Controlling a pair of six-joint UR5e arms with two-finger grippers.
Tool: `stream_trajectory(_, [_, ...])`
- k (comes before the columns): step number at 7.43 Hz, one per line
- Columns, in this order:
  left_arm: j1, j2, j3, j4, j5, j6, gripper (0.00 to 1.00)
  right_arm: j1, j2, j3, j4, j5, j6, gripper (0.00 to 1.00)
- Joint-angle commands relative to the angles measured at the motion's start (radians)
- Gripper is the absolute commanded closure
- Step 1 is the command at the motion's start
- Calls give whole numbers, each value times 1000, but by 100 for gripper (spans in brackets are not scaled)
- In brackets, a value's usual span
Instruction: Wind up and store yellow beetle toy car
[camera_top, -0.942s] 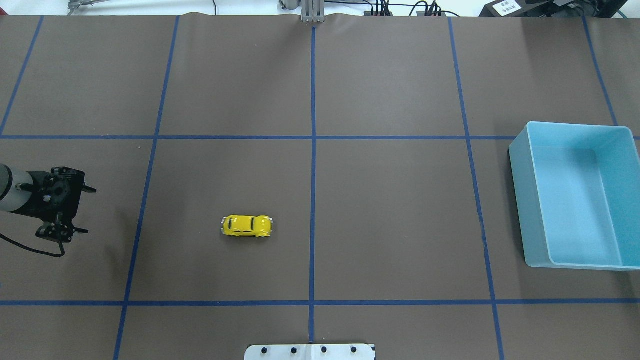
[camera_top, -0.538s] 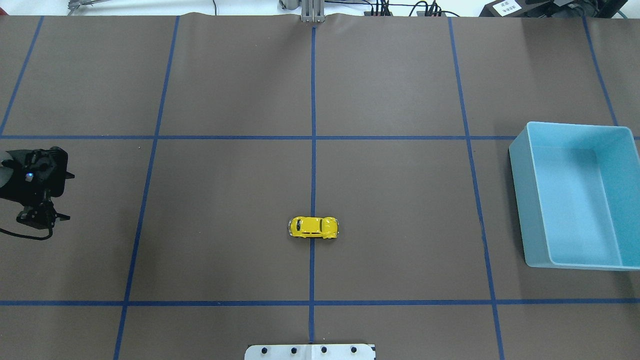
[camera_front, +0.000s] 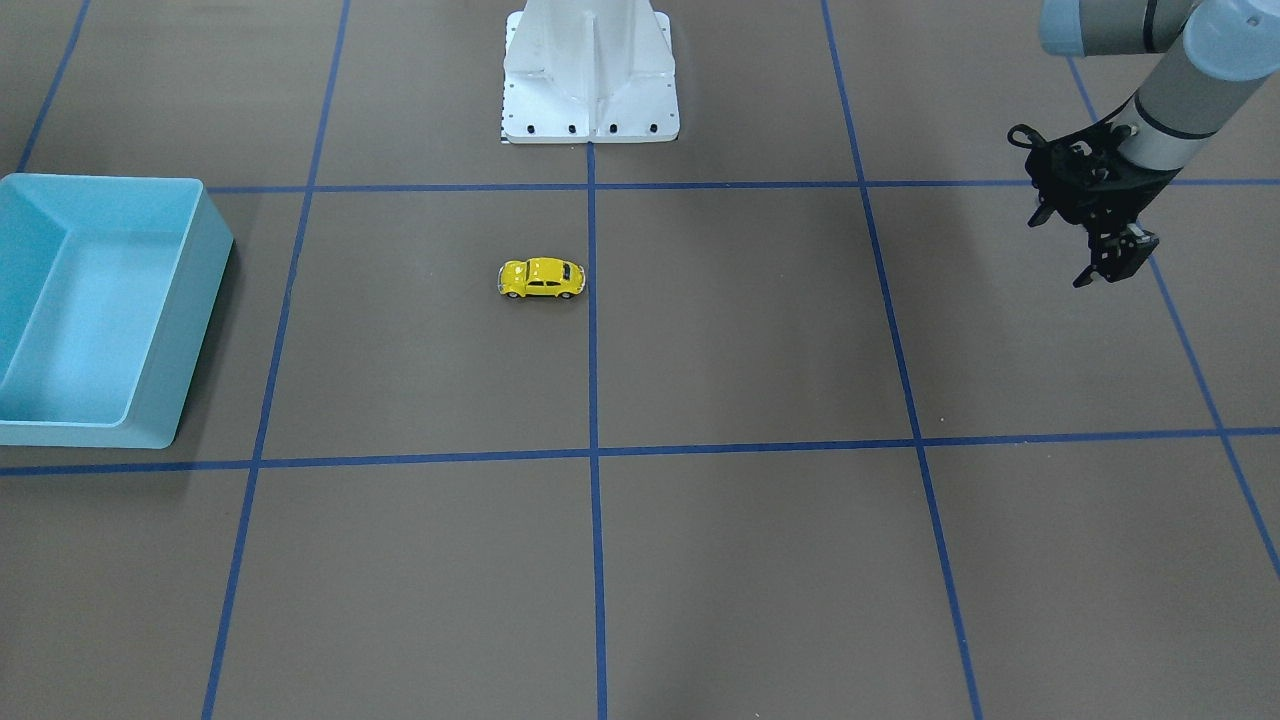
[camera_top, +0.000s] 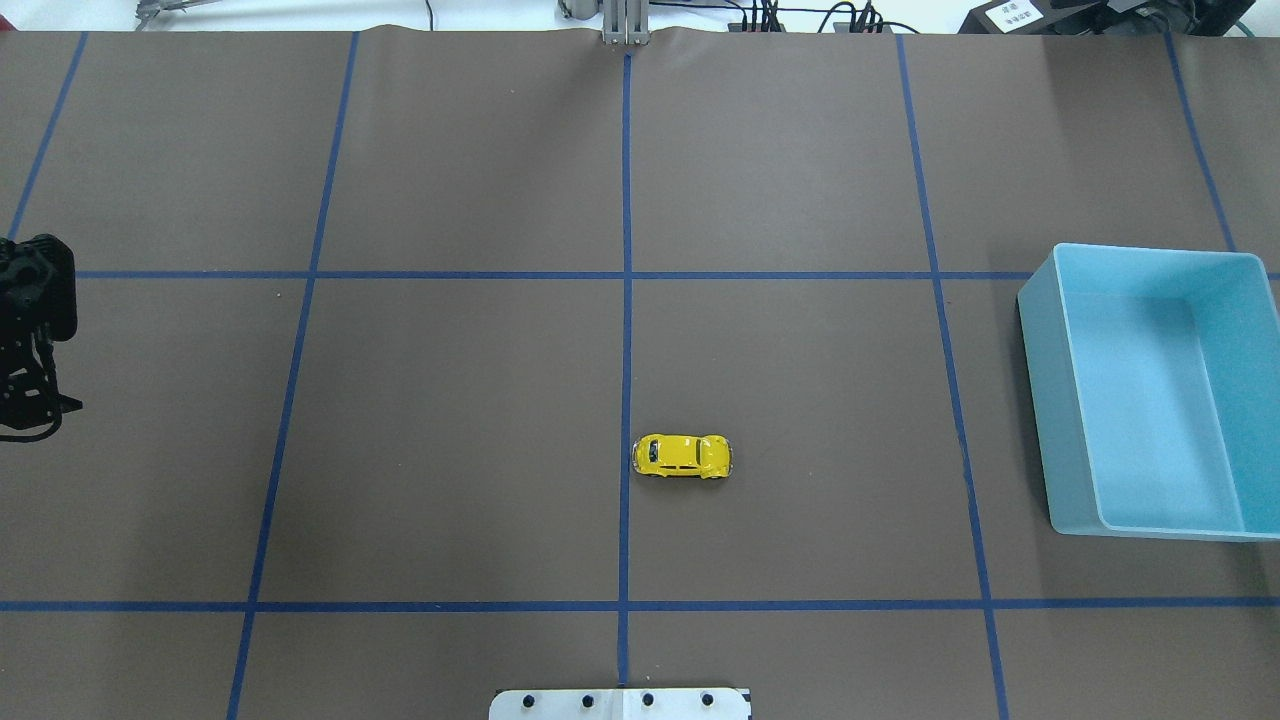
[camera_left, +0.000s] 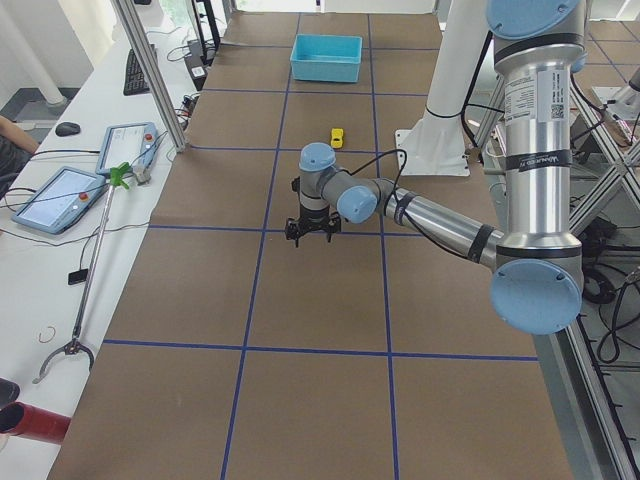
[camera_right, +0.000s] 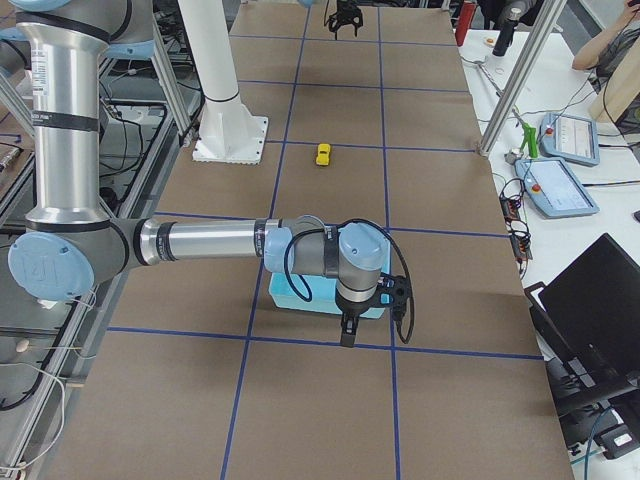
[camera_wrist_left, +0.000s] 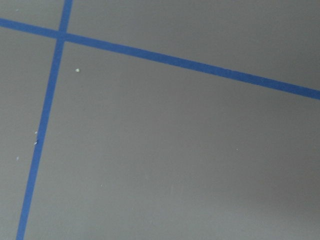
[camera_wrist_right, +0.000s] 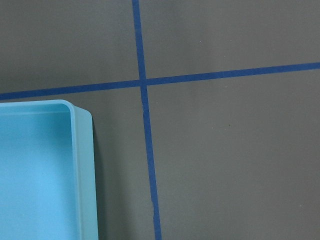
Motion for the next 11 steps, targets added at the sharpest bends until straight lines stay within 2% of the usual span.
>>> stream_trajectory(1, [-80,2,-90,187,5,-240,0,0,7,13,0,5,-18,0])
stream_trajectory(4, [-270,39,-95,310,-15,-418,0,-5,36,41,0,5,-29,0])
stream_trajectory(6, [-346,90,-75,311,-104,-539,0,-6,40,41,0,5,-40,0])
stream_trajectory(8, [-427,93,-58,306,-107,-723,0,-12,55,44,0,5,-46,0])
stream_trajectory(9, [-478,93,-5,300,-177,-737,0,-55,128,62,-12,-3,-48,0])
stream_trajectory(10, [-524,82,37,298,-239,-728,0,-75,142,90,-11,-4,-48,0])
stream_trajectory(11, [-539,84,45,300,-241,-728,0,-160,145,151,-14,-21,-48,0])
